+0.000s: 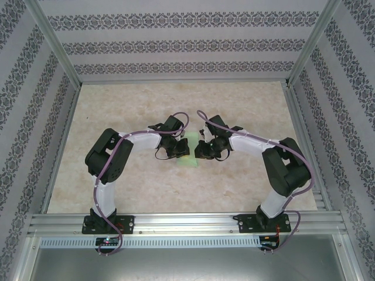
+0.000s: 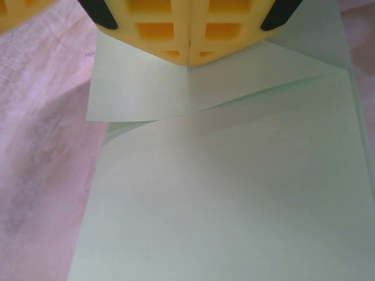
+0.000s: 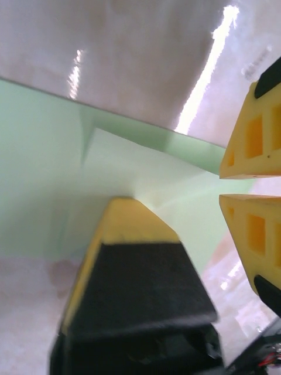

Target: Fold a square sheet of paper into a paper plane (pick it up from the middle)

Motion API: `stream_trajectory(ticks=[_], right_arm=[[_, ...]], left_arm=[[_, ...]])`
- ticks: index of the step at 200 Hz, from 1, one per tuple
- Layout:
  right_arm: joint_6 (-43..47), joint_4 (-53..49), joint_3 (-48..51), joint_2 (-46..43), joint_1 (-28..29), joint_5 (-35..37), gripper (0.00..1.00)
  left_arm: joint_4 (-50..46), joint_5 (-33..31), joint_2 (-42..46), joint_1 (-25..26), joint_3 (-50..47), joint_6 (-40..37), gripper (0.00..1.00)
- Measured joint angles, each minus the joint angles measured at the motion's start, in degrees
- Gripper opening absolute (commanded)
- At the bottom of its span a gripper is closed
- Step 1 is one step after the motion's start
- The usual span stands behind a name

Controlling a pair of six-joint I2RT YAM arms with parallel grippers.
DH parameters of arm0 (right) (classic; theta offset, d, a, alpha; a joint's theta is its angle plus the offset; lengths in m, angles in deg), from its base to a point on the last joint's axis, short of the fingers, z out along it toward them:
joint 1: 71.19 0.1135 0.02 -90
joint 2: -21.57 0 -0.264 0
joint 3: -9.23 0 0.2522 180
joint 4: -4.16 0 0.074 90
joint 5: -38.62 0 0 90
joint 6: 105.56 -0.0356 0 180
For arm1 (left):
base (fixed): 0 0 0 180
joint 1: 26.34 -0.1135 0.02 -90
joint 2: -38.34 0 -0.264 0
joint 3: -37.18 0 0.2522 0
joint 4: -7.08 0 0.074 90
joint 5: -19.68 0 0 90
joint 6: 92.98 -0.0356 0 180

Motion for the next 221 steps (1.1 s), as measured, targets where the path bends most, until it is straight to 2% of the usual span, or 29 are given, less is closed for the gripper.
stream_trajectory(ticks=[46,221], right_arm=[[-1.09,0.17,0.07,1.60,3.10,0.00,0.14],[-1.49,0.81,2.34,4.55,3.15,1.16,0.13]], left_arm=[[0.02,0.02,-0.02,0.00,-0.02,0.04,0.00],[0.00,0.02,-0.11,0.00,0.00,1.09,0.00]])
